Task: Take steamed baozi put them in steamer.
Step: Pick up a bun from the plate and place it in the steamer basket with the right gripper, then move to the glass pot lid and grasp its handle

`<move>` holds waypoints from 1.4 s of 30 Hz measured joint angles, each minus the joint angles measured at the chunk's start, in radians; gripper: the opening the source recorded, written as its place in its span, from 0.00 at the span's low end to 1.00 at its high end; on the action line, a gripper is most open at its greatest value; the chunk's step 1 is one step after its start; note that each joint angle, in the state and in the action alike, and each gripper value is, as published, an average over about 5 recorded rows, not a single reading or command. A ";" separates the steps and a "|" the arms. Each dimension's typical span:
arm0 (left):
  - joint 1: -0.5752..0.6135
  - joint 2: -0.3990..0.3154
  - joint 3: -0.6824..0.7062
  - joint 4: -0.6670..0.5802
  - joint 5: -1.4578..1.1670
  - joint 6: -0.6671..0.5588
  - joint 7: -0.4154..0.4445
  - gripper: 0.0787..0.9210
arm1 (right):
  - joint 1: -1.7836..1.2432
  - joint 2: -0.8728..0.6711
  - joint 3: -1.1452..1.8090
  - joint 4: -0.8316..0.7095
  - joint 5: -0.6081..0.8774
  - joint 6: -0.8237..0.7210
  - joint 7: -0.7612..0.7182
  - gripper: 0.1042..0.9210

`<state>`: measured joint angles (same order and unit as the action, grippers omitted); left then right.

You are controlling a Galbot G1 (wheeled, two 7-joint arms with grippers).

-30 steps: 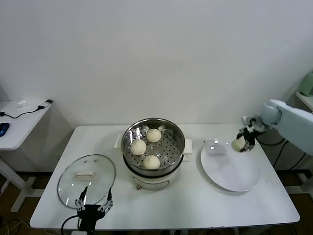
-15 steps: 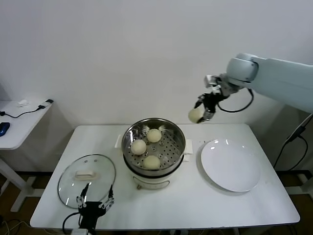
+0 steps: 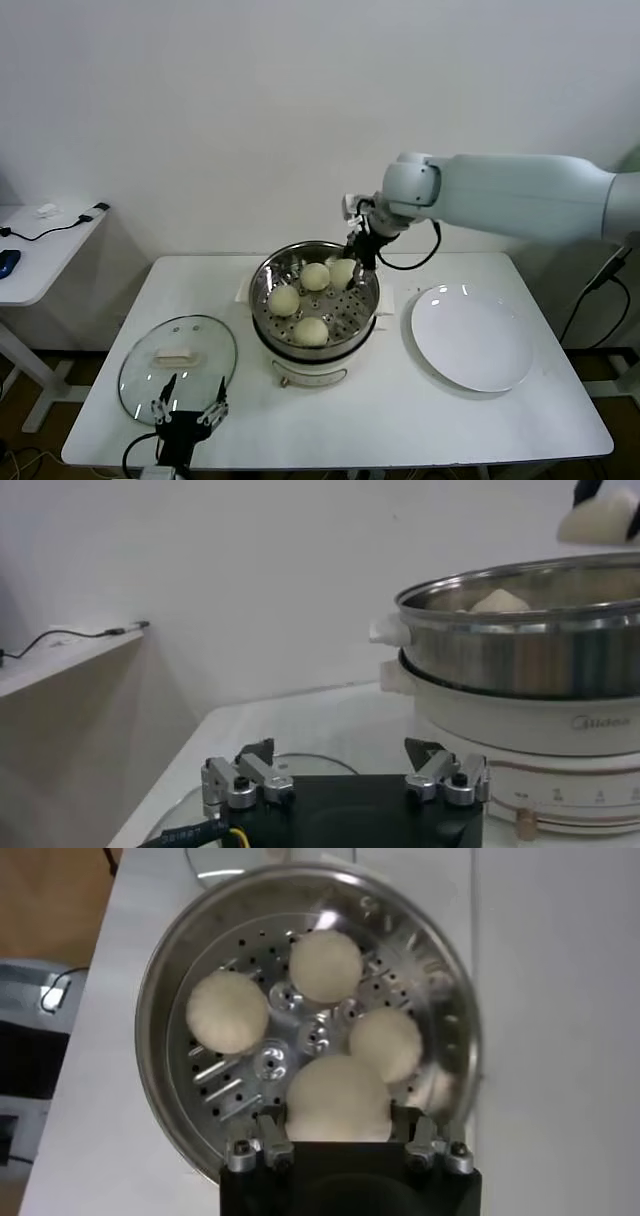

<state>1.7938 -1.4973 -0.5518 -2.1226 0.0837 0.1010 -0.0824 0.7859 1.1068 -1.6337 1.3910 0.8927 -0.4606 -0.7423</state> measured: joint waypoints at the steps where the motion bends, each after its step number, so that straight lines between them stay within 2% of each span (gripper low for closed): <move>1: -0.001 0.001 -0.001 0.001 0.000 0.000 0.000 0.88 | -0.013 0.004 0.000 0.000 -0.002 -0.006 0.008 0.71; 14: -0.011 0.003 0.000 0.002 -0.005 0.007 0.009 0.88 | -0.123 0.023 0.005 -0.020 -0.043 -0.047 0.061 0.72; 20: -0.010 0.003 -0.002 0.000 -0.005 0.007 0.008 0.88 | -0.140 0.027 0.024 -0.033 -0.054 -0.041 0.065 0.85; 28: -0.003 0.002 -0.002 -0.011 -0.002 0.007 0.009 0.88 | -0.111 0.012 0.051 -0.041 -0.070 0.018 0.021 0.88; 35: 0.002 0.002 -0.002 -0.023 0.000 0.005 0.010 0.88 | -0.087 -0.050 0.121 -0.055 -0.029 0.083 -0.005 0.88; 42: -0.004 0.000 -0.002 -0.031 0.000 0.006 0.016 0.88 | -0.190 -0.172 0.336 -0.057 0.018 0.154 0.121 0.88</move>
<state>1.7901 -1.4973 -0.5537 -2.1533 0.0832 0.1073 -0.0663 0.5955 0.9349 -1.2973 1.3339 0.9110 -0.3066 -0.6214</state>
